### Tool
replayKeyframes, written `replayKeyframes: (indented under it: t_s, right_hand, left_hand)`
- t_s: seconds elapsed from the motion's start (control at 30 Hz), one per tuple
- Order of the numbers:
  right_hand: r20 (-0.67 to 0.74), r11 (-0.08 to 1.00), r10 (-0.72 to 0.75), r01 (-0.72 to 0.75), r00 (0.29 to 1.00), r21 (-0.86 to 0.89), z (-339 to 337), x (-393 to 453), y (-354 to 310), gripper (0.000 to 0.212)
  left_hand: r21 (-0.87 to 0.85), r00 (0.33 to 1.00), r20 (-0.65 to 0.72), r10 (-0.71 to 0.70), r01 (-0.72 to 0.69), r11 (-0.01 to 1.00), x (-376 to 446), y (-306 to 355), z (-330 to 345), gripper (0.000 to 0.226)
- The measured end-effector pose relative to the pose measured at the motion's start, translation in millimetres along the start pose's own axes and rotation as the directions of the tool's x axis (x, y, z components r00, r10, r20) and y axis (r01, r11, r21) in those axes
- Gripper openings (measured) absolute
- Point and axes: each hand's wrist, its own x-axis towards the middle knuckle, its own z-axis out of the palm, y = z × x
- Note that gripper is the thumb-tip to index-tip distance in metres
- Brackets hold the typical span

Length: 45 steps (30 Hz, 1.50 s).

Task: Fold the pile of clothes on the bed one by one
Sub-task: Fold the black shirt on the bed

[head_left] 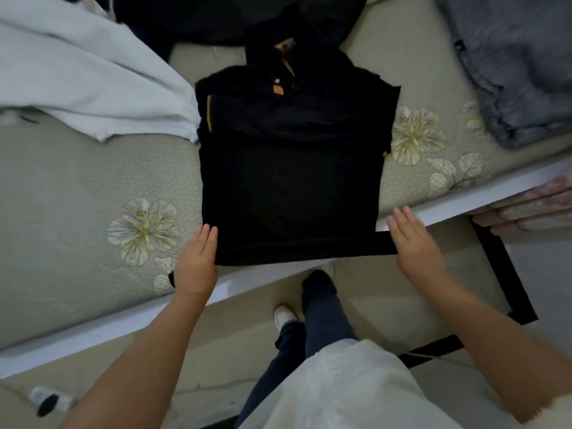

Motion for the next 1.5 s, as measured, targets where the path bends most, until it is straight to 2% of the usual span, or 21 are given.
replayKeyframes:
  t_s: [0.13,0.27,0.33,0.43,0.5,0.57,0.63,0.67,0.73,0.77,0.87,0.97,1.07,1.1,1.17,1.23,1.3,1.33,1.4,1.47,1.5]
  right_hand:
    - [0.003,0.992,0.123,-0.123,0.992,0.023,-9,79,20,0.056]
    - [0.006,0.985,0.162,-0.162,0.987,0.059,-6,156,55,0.056]
    - [0.076,0.98,0.154,-0.162,0.985,0.113,-2,189,72,0.055]
    - [0.242,0.963,0.179,-0.22,0.954,0.154,5,239,92,0.05]
    - [0.272,0.95,0.203,-0.256,0.941,0.178,13,270,104,0.042]
    - [0.218,0.934,0.222,-0.271,0.951,0.232,21,300,113,0.026]
    - [0.22,0.943,0.234,-0.276,0.947,0.186,26,330,122,0.033]
    - [0.24,0.95,0.25,-0.285,0.938,0.125,29,345,128,0.036]
    - [0.29,0.944,0.311,-0.331,0.905,0.02,36,373,139,0.025]
    - [0.306,0.933,0.343,-0.361,0.888,0.003,39,385,143,0.019]
    - [0.316,0.902,0.419,-0.429,0.851,-0.04,51,414,155,0.022]
    - [0.268,0.831,0.554,-0.542,0.789,-0.122,67,425,157,0.033]
    - [0.234,0.743,0.664,-0.664,0.711,-0.09,81,415,146,0.047]
    - [0.23,0.741,0.659,-0.671,0.716,-0.032,83,407,138,0.051]
    - [0.182,0.813,0.558,-0.577,0.81,0.08,83,381,116,0.052]
    - [0.063,0.924,0.338,-0.344,0.939,0.167,82,342,88,0.049]
    - [0.046,0.974,0.097,-0.104,0.994,0.203,78,294,60,0.054]
    - [0.101,0.98,-0.01,-0.01,0.995,0.2,77,272,49,0.062]
    - [0.286,0.981,-0.155,0.113,0.946,0.158,78,238,34,0.086]
    - [0.489,0.987,-0.155,0.12,0.858,0.103,82,223,25,0.097]
    - [0.535,0.993,-0.118,0.087,0.836,0.084,86,221,22,0.095]
  left_hand:
    - [0.065,0.994,-0.082,0.066,-0.061,0.996,91,9,-34,0.059]
    - [0.079,0.994,-0.104,0.035,-0.026,0.996,186,12,-59,0.054]
    - [0.093,0.992,-0.12,0.026,-0.015,0.996,226,16,-73,0.055]
    - [0.158,0.997,-0.066,0.034,-0.023,0.987,280,19,-86,0.055]
    - [0.199,1.0,-0.017,0.021,-0.017,0.98,314,22,-89,0.051]
    - [0.195,0.998,0.033,-0.044,0.037,0.98,344,25,-88,0.038]
    - [0.18,0.991,0.047,-0.127,0.117,0.977,374,26,-90,0.012]
    - [0.171,0.987,0.051,-0.15,0.14,0.975,389,24,-89,0.014]
    - [0.173,0.981,0.089,-0.172,0.155,0.973,416,19,-90,0.014]
    - [0.179,0.982,0.093,-0.161,0.143,0.973,429,18,-92,0.013]
    - [0.198,0.99,0.063,-0.126,0.111,0.974,465,17,-97,0.017]
    - [0.217,0.99,-0.066,-0.126,0.137,0.966,487,21,-90,0.037]
    - [0.079,0.969,-0.187,-0.162,0.179,0.981,476,28,-69,0.053]
    - [0.039,0.971,-0.201,-0.132,0.143,0.989,464,30,-60,0.052]
    - [-0.02,0.978,-0.209,0.001,-0.005,1.0,427,33,-40,0.044]
    - [0.009,0.958,-0.212,0.194,-0.196,0.981,378,28,-20,0.037]
    - [0.106,0.927,-0.096,0.363,-0.353,0.93,327,18,-4,0.048]
    - [0.153,0.915,0.008,0.403,-0.399,0.904,304,11,2,0.059]
    - [0.228,0.905,0.208,0.372,-0.415,0.881,275,-3,8,0.079]
    - [0.246,0.899,0.34,0.277,-0.369,0.896,264,-12,8,0.092]
    - [0.245,0.897,0.367,0.246,-0.348,0.905,265,-15,7,0.093]
